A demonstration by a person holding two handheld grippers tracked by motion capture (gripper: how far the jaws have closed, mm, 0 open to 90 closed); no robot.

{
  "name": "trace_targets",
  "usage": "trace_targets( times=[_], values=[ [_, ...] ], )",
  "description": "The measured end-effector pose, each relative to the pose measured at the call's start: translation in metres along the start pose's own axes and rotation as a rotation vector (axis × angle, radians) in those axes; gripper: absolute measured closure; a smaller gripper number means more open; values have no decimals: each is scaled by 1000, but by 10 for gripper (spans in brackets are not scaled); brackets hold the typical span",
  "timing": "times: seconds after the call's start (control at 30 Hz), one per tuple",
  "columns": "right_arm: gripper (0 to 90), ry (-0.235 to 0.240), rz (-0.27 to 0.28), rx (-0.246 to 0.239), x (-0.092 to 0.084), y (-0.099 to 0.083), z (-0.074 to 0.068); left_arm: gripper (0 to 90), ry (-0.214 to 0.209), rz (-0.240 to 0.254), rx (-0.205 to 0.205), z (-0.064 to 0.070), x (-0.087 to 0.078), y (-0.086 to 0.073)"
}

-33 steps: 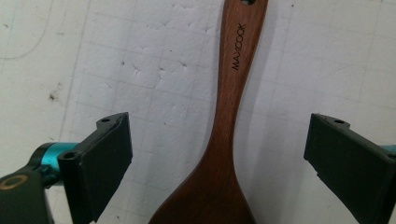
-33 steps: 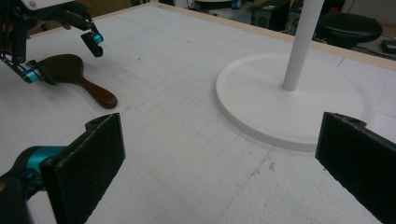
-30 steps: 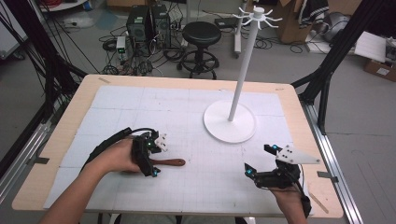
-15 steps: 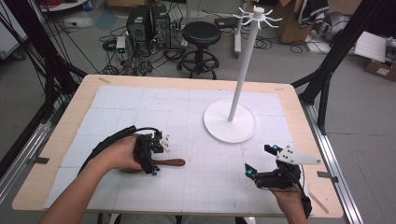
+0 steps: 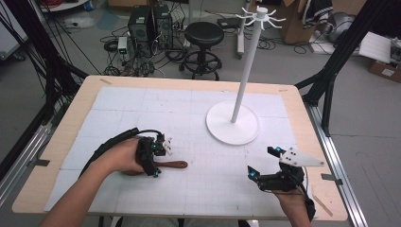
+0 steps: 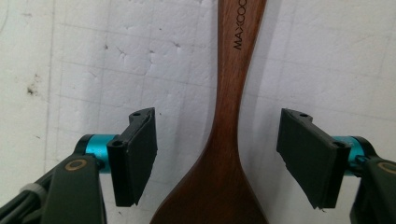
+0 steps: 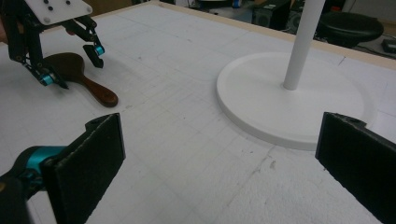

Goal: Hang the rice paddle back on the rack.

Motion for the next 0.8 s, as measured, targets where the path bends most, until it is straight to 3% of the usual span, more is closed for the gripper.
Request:
trace_targets(
  times=[0.6, 0.8],
  values=[
    [5, 1, -7, 5, 0, -1, 0, 388, 9, -29, 8, 0, 3, -2],
    [5, 1, -6, 2, 1, -1, 0, 439, 5, -34, 29, 2, 2, -1]
  ],
)
Point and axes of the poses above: each handheld gripper's, and its own axes: x roughly forward along the jaws, y roughly out of its top, z roughly to its right, the point moved 9 cm from there along x, roughly forward along the jaws
